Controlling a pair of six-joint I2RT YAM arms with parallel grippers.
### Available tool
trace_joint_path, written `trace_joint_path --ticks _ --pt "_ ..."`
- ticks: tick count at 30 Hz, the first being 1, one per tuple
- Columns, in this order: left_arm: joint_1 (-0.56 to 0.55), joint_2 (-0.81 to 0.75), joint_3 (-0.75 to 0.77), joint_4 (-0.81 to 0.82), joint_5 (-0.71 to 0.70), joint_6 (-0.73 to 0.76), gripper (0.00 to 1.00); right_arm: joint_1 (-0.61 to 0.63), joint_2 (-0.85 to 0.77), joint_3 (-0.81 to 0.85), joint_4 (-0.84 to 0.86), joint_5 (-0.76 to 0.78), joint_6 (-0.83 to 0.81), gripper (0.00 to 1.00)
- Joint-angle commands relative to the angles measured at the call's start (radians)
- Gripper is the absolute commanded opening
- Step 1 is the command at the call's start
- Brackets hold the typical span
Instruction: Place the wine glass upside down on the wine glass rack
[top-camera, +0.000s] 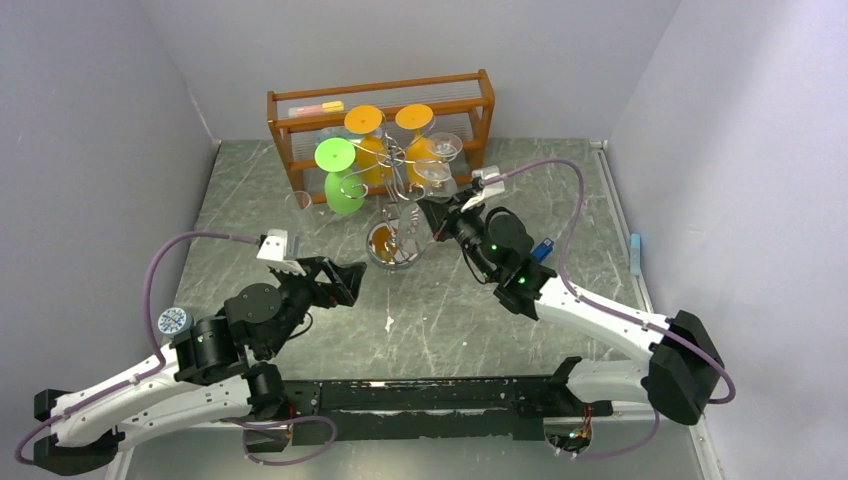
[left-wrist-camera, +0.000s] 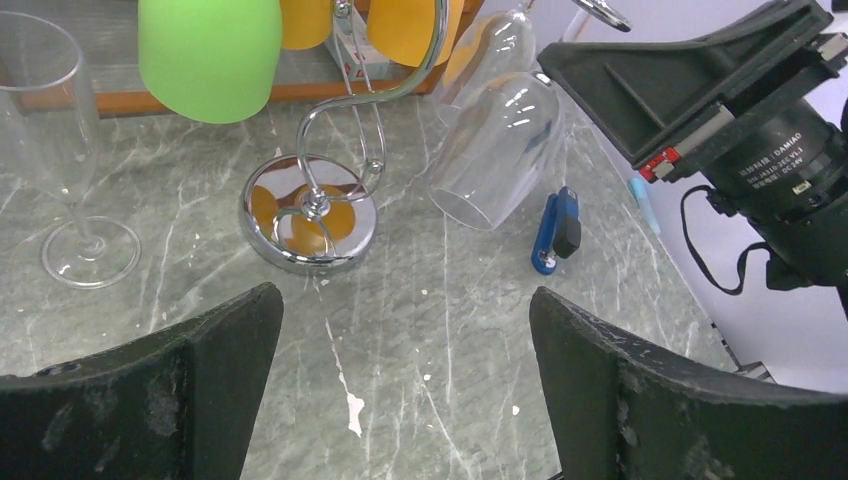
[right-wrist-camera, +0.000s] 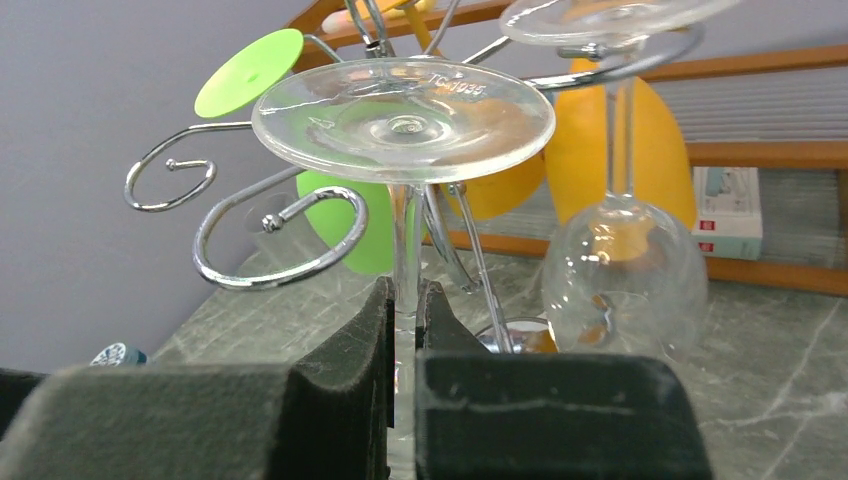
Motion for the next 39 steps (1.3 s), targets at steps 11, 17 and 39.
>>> trace_joint_path --ticks 11,17,39 --pt "-0.005 -0.005 0.024 -0.058 -0.025 -0.027 0.97 -0.054 0.105 0.102 0.065 -0.258 -0.021 0.0" --pt "-0.005 -0.003 0.023 -0.063 -0.029 -0.028 0.97 -0.075 0.101 0.081 0.132 -0.435 -0.028 0.0" --pt "-0.005 0.012 0.019 -0.084 -0.03 -0.051 0.97 -0.086 -0.009 -0.041 0.181 -0.409 -0.008 0.0"
